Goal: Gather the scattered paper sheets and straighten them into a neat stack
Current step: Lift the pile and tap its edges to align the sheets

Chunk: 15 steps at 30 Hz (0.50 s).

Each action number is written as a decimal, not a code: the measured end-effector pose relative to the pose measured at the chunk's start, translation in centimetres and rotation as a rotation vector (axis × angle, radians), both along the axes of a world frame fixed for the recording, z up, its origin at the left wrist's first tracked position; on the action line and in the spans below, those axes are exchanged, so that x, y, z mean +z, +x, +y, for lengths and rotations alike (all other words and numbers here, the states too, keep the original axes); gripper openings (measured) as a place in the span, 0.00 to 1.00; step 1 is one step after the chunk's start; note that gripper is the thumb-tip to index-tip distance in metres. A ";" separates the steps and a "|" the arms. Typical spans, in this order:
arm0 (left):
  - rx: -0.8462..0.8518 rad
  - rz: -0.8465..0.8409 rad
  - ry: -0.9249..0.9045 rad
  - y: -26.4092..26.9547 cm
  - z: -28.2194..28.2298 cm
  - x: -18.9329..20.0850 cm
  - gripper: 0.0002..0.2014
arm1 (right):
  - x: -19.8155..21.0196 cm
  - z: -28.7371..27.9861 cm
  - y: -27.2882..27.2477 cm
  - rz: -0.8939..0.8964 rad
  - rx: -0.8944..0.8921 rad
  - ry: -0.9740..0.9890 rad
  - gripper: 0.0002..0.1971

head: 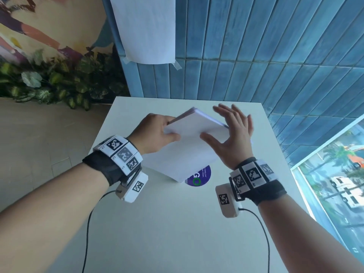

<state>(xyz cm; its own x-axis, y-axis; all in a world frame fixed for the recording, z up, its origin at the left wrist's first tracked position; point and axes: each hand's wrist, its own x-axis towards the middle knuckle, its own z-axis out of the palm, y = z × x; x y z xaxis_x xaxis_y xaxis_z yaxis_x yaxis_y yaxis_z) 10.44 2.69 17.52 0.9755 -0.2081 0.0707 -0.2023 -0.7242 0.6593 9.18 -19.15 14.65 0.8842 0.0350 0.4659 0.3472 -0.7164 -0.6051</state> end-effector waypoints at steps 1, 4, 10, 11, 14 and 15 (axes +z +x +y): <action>-0.018 0.000 0.012 0.1 -0.1 0.3 0.11 | 0.4 0.0 0.0 0.003 0.029 -0.002 0.29; -0.071 0.006 0.073 0.0 -0.2 0.8 0.11 | 1.5 0.0 -0.4 0.059 0.135 0.054 0.23; -0.133 0.015 0.070 0.0 0.1 1.2 0.10 | 2.1 1.1 -0.9 0.202 0.148 0.096 0.05; -0.132 0.024 0.047 -0.1 0.3 1.2 0.09 | 2.0 1.1 -0.9 0.212 0.148 0.145 0.02; -0.115 0.041 0.030 -0.1 1.6 1.1 0.08 | 1.6 0.3 -0.9 0.228 0.158 0.302 0.06; -0.102 0.048 0.038 -0.1 2.4 0.9 0.08 | 1.5 -0.2 -0.9 0.235 0.162 0.360 0.08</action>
